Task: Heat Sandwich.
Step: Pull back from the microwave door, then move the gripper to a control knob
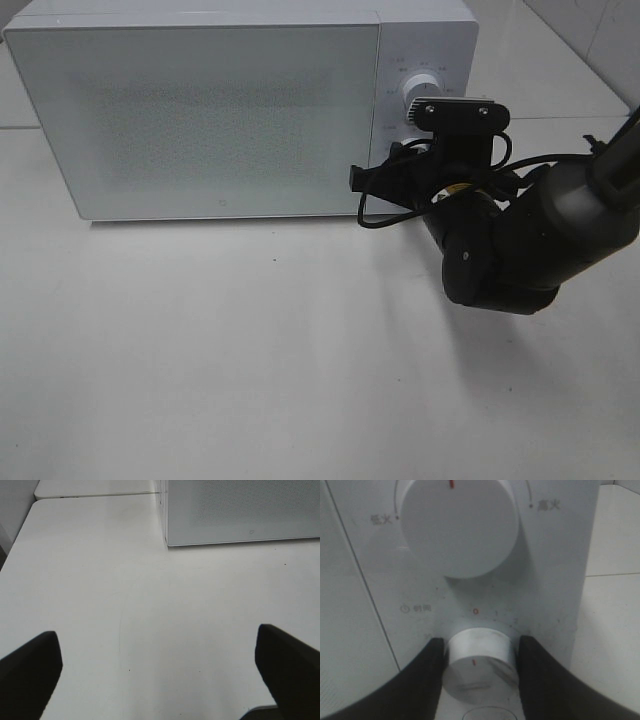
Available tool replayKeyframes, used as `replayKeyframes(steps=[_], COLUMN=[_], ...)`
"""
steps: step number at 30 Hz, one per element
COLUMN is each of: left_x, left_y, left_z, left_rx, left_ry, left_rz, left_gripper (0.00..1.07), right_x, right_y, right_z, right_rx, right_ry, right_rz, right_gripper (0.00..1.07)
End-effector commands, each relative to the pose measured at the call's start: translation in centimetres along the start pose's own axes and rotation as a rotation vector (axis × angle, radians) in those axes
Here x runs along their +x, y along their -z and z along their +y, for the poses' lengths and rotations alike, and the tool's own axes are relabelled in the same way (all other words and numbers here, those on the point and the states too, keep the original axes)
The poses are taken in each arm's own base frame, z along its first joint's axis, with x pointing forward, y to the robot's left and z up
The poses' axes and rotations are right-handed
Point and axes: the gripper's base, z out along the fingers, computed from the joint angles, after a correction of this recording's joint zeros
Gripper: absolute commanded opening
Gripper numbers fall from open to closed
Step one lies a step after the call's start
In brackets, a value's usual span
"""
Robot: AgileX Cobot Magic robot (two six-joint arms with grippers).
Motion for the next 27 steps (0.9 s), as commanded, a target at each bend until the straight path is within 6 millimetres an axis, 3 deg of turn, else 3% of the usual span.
replayKeyframes(steps=[1,16,27], left_x=[0.17,0.17,0.17], left_y=[0.26,0.26,0.26], left_z=[-0.03,-0.03,-0.03], left_rx=[-0.004,-0.004,-0.004], left_ry=[0.003,0.003,0.003], left_rz=[-0.033,-0.033,-0.033], left_gripper=[0.98,0.98,0.98], right_x=[-0.51,-0.76,-1.03], right_y=[-0.13,-0.12,-0.08], right_z=[0.05,0.21,0.6], right_rx=[-0.006,-0.027,-0.085], right_ry=[-0.004,-0.121,-0.475], right_rz=[-0.028,-0.053,-0.068], right_gripper=[0.03,0.02,0.02])
